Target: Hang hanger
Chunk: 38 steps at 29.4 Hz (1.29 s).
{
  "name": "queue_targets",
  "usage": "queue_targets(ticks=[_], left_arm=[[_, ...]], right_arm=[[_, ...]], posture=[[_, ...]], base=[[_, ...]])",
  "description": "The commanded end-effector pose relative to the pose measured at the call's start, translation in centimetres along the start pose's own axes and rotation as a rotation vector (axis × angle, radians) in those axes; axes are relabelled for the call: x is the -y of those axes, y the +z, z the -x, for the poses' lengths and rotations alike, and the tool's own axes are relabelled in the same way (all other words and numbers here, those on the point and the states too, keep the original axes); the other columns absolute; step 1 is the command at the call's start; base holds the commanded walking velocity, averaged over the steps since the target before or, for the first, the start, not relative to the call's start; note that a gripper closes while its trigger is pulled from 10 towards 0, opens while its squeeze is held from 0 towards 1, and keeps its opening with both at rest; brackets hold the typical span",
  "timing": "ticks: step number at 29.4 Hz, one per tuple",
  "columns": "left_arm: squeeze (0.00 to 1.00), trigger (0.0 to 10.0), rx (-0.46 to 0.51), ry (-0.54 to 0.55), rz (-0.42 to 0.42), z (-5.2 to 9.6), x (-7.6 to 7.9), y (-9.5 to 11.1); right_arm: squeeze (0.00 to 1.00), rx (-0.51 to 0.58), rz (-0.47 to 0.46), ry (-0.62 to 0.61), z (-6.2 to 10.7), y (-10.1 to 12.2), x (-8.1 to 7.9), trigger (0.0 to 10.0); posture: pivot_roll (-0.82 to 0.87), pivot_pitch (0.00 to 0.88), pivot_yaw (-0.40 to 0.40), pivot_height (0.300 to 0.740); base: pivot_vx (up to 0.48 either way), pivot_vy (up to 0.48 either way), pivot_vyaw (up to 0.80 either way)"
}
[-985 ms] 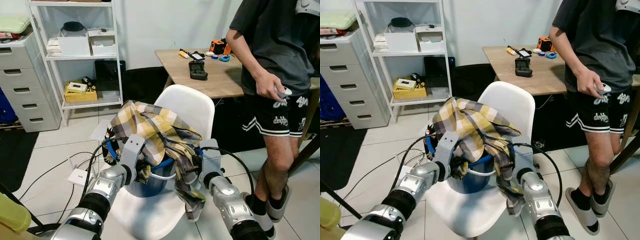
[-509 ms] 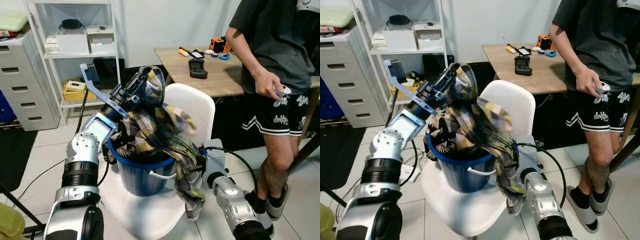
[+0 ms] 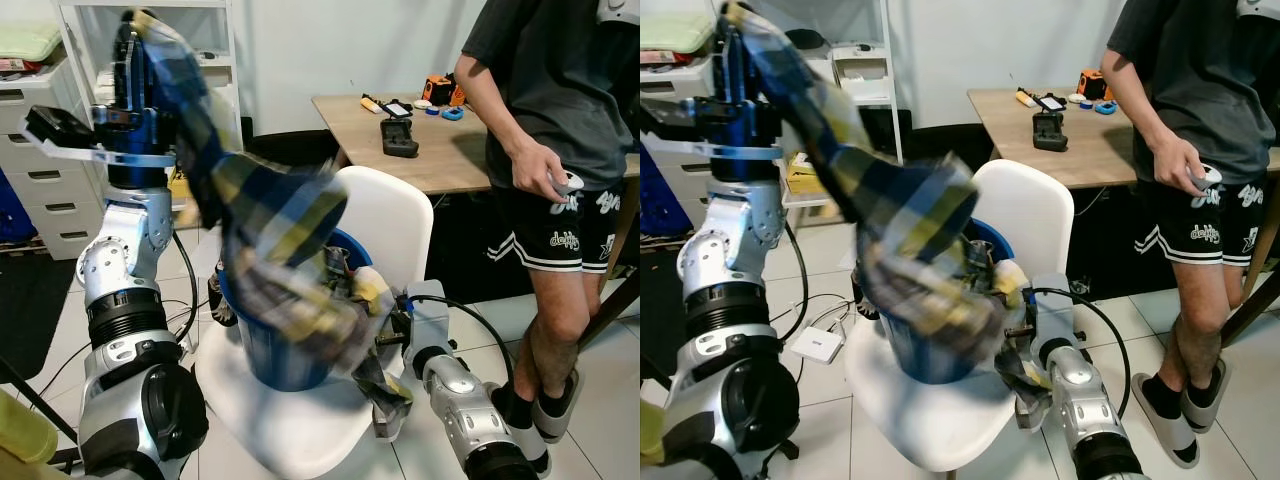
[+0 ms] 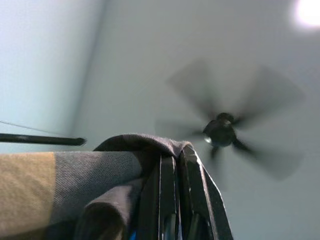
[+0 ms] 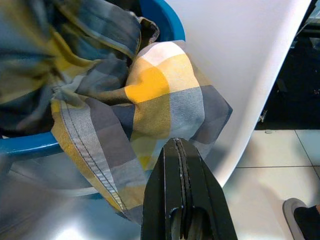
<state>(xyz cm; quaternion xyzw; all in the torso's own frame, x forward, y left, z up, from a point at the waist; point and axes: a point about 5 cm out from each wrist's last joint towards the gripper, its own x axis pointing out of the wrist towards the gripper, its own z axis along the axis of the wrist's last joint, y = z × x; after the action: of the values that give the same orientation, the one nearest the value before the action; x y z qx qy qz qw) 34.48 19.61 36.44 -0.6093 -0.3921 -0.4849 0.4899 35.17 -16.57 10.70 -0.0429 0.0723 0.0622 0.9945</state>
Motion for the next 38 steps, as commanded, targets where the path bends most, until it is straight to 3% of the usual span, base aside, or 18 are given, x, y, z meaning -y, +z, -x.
queue_targets(ticks=[1, 8, 10, 11, 12, 13, 14, 15, 16, 18, 19, 23, 24, 26, 27, 28, 29, 38], left_arm=[[0.00, 0.0, -0.005, -0.052, 0.008, -0.2, 1.0, 0.7], [0.00, 0.0, -0.042, -0.058, 0.022, 0.0, 1.1, 0.3], [0.00, 0.0, -0.109, -0.036, -0.001, 0.1, 1.0, -0.4], [0.00, 0.0, -0.222, 0.061, -0.101, 0.3, 0.3, -1.5], [0.00, 0.0, -0.222, 0.061, -0.101, 0.3, 0.3, -1.5], [0.00, 0.0, -0.436, 0.360, -0.383, 0.8, -2.3, -3.0], [0.00, 1.6, -0.599, 0.580, -0.651, 1.7, -4.3, -3.5], [0.00, 0.0, -0.731, 0.812, -1.007, 3.5, -5.9, -2.2], [0.00, 0.0, -0.795, 0.925, -1.235, 4.7, -6.5, -1.0], [0.00, 0.0, -0.795, 0.925, -1.235, 4.7, -6.5, -1.0], [0.00, 10.0, -0.702, 1.023, -1.247, 5.9, -6.1, 1.1], [0.00, 10.0, -0.702, 1.023, -1.247, 5.9, -6.1, 1.1], [0.00, 10.0, -0.661, 1.087, -1.267, 7.2, -5.5, 2.9], [0.00, 10.0, -0.662, 1.089, -1.295, 8.5, -4.6, 3.7], [0.00, 10.0, -0.759, 1.065, -1.386, 10.2, -4.0, 3.8], [0.00, 10.0, -0.759, 1.065, -1.386, 10.2, -4.0, 3.8], [0.00, 10.0, -0.855, 1.024, -1.450, 11.3, -3.7, 3.3], [0.00, 10.0, -0.967, 1.017, -1.477, 14.6, -3.5, 1.3]], right_arm=[[0.00, -0.007, -0.012, -0.010, 0.3, -0.4, 0.2, 10.0], [0.00, -0.008, -0.015, -0.010, 0.4, -0.6, 0.2, 10.0], [0.00, -0.009, -0.016, -0.011, 0.4, -0.7, 0.3, 10.0], [0.00, -0.009, -0.014, -0.014, 0.5, -0.8, 0.3, 10.0], [0.00, -0.009, -0.014, -0.014, 0.5, -0.8, 0.3, 10.0], [0.00, -0.001, -0.012, -0.012, 0.6, -0.7, 0.3, 10.0], [0.00, 0.003, -0.012, -0.014, 0.8, -0.7, 0.4, 10.0], [0.00, 0.015, -0.018, -0.010, 0.9, -0.5, 0.3, 10.0], [0.00, 0.024, -0.022, -0.007, 1.1, -0.3, 0.2, 10.0], [0.00, 0.024, -0.022, -0.007, 1.1, -0.3, 0.2, 10.0], [0.00, 0.049, -0.025, -0.008, 1.3, 0.1, 0.1, 10.0], [0.00, 0.049, -0.025, -0.008, 1.3, 0.1, 0.1, 10.0], [0.00, 0.074, -0.028, -0.016, 1.6, 0.5, 0.2, 10.0], [0.00, 0.088, -0.034, -0.026, 1.8, 0.6, 0.2, 10.0], [0.00, 0.088, -0.039, -0.036, 2.0, 0.4, 0.3, 10.0], [0.00, 0.088, -0.039, -0.036, 2.0, 0.4, 0.3, 10.0], [0.00, 0.082, -0.045, -0.042, 2.1, 0.1, 0.3, 10.0], [0.00, 0.049, -0.064, -0.058, 2.5, -0.8, 0.4, 10.0]], posture=[[-0.02, 0.134, -0.019, 0.740], [-0.02, 0.134, -0.018, 0.740], [-0.02, 0.135, -0.015, 0.740], [-0.02, 0.135, -0.011, 0.740], [-0.02, 0.135, -0.011, 0.740], [-0.02, 0.134, -0.010, 0.740], [-0.02, 0.134, -0.010, 0.740], [0.00, 0.135, -0.009, 0.740], [0.00, 0.135, -0.009, 0.740], [0.00, 0.135, -0.009, 0.740], [0.00, 0.137, -0.006, 0.740], [0.00, 0.137, -0.006, 0.740], [0.00, 0.137, -0.006, 0.740], [0.01, 0.131, -0.012, 0.740], [0.02, 0.129, -0.015, 0.740], [0.02, 0.129, -0.015, 0.740], [0.02, 0.127, -0.015, 0.740], [0.02, 0.123, -0.005, 0.740]], base=[[0.000, 0.000, 0.00], [0.000, 0.000, 0.00], [0.000, 0.000, 0.00], [0.000, 0.000, 0.00], [0.000, 0.000, 0.00], [0.000, 0.000, 0.00], [0.000, 0.000, 0.00], [0.000, 0.000, 0.00], [0.000, 0.000, 0.00], [0.000, 0.000, 0.00], [0.000, 0.000, 0.00], [0.000, 0.000, 0.00], [0.000, 0.000, 0.00], [0.000, 0.000, 0.00], [0.000, 0.000, 0.00], [0.000, 0.000, 0.00], [0.000, 0.000, 0.00], [0.000, 0.000, -0.36]])
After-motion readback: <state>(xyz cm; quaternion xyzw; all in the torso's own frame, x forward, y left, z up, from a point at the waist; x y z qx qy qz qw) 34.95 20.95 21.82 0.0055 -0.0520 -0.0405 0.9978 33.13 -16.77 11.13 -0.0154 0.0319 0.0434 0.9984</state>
